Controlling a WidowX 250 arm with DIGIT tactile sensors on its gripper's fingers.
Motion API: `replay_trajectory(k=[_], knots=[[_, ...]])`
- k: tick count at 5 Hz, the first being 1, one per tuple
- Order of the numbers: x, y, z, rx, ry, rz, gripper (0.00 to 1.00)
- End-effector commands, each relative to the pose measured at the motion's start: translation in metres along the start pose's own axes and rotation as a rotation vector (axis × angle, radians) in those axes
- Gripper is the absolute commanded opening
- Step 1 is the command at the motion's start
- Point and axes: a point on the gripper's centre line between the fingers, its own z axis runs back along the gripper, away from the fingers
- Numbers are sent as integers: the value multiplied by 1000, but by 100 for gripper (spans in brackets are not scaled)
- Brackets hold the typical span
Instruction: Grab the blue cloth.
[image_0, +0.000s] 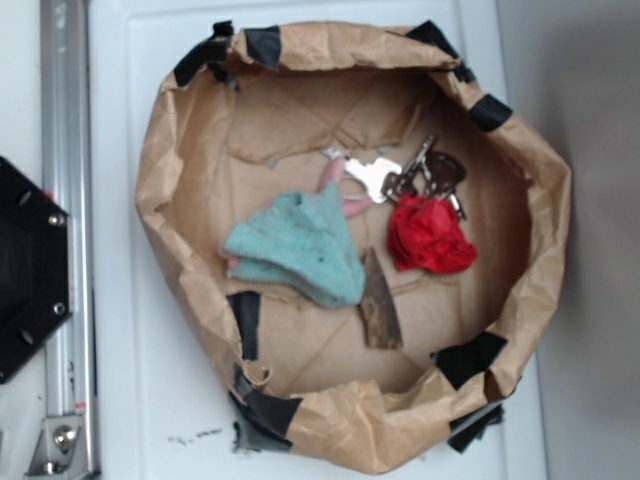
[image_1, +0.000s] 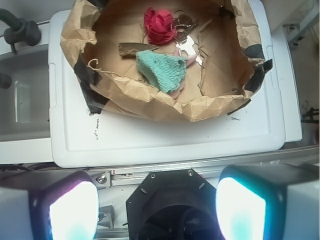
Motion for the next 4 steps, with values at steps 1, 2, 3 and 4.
replay_trajectory(k=[1,2,3,4], knots=[[0,0,0,0,0,0,100],[48,32,-29,121,141,-216,100],[100,45,-55,217,152,-378,100],[148,54,-90,198,150,-497,100]])
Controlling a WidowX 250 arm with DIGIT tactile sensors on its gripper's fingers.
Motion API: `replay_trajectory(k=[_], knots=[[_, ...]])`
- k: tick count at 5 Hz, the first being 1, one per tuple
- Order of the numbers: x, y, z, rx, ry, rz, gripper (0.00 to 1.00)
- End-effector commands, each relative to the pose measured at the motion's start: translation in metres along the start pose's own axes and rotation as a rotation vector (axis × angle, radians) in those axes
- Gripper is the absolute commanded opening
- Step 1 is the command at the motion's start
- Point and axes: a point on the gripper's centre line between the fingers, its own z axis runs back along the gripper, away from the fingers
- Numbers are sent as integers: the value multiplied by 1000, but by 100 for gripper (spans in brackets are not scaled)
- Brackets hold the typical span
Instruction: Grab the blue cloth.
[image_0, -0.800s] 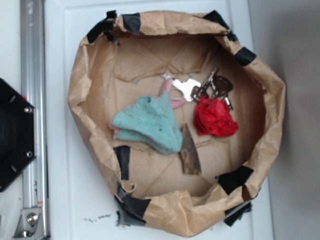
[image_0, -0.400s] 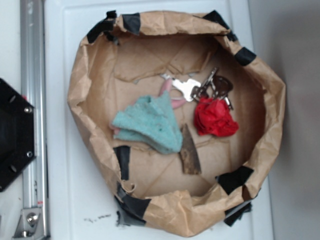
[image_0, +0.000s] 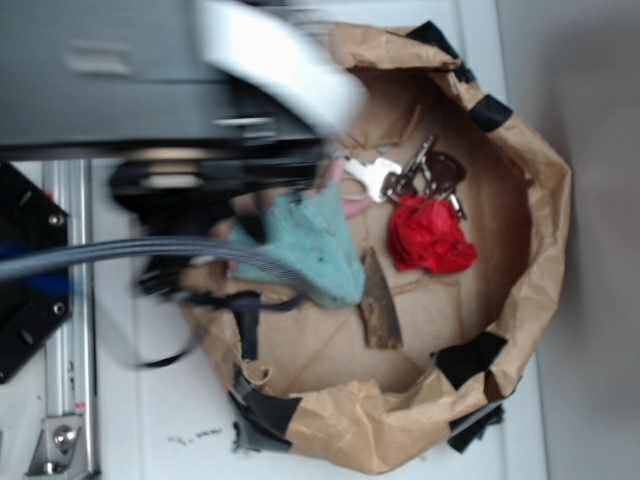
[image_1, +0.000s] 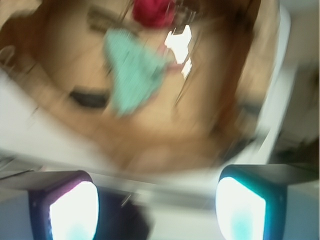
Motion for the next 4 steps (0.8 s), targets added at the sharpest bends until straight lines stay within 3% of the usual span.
replay_trajectory(k=[1,2,3,4], knots=[[89,10,-36,24,-88,-120,100],[87,-10,-53,1,-135,-101,100],[77,-45,-77,-139,-172,-175,100],[59,-69,-77,-147,-177,-210,100]])
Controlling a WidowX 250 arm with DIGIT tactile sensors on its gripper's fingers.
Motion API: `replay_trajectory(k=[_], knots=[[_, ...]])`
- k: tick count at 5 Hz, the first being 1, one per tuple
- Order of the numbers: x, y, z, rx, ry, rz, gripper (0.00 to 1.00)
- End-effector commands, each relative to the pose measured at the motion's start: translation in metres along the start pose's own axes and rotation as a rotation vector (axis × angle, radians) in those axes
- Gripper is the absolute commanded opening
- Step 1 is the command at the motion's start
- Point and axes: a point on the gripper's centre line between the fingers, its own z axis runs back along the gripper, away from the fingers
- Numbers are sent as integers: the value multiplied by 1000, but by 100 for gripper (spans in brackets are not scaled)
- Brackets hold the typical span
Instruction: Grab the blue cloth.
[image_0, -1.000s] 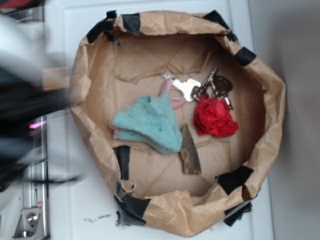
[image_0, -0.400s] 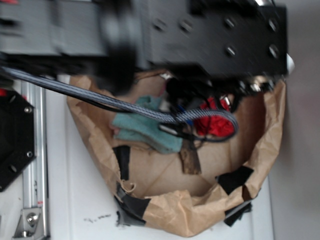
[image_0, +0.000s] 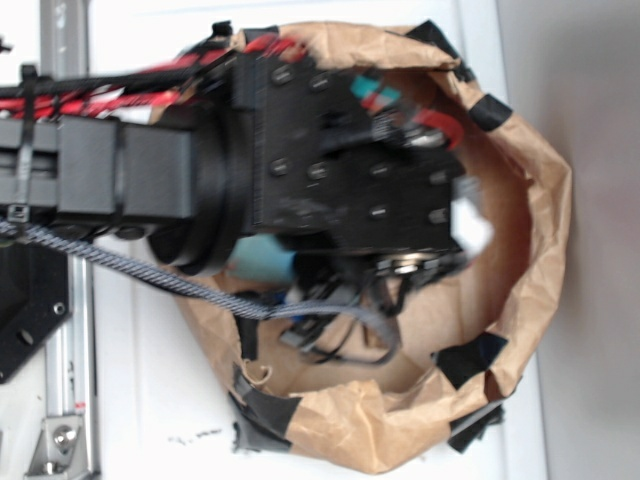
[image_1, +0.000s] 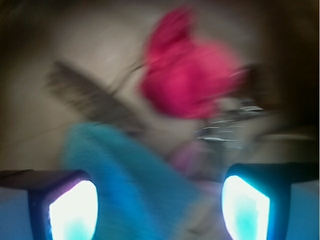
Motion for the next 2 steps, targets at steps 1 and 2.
replay_trajectory(k=[1,2], knots=[[-8,-23,-8,-5,-26,-36,100],[-7,-19,-33,-14,8,-52,0]])
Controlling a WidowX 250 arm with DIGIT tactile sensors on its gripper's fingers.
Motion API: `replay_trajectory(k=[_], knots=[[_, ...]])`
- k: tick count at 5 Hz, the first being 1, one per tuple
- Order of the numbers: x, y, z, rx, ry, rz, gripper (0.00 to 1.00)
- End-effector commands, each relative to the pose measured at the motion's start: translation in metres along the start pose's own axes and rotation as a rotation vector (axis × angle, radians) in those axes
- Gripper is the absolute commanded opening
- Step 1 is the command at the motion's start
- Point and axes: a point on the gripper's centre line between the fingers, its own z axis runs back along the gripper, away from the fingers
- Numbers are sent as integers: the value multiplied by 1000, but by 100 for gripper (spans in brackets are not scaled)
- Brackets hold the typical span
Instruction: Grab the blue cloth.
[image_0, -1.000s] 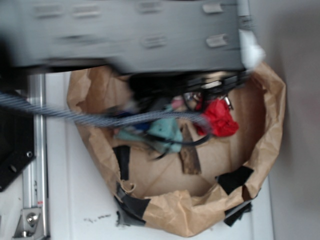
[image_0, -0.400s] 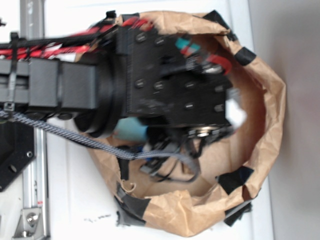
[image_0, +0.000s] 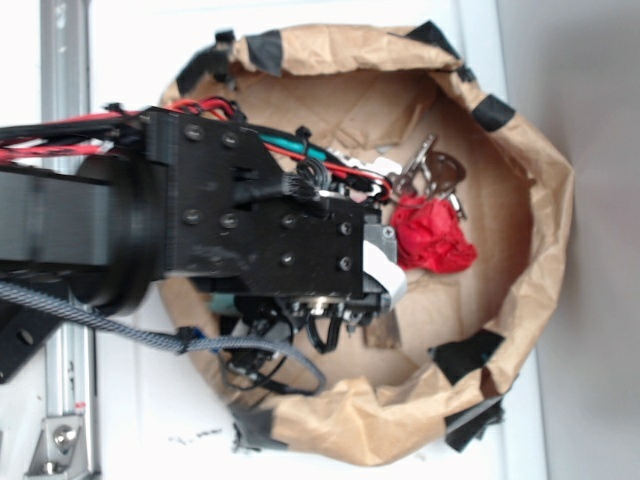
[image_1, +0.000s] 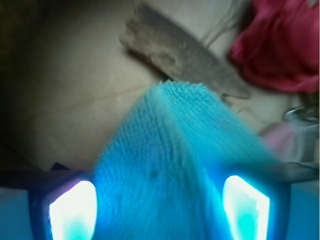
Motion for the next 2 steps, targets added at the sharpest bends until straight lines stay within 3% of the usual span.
replay_trajectory(k=[1,2], knots=[[5,-3,-17,3,24,-19,0],[3,1,-13,11,27,-17,0]])
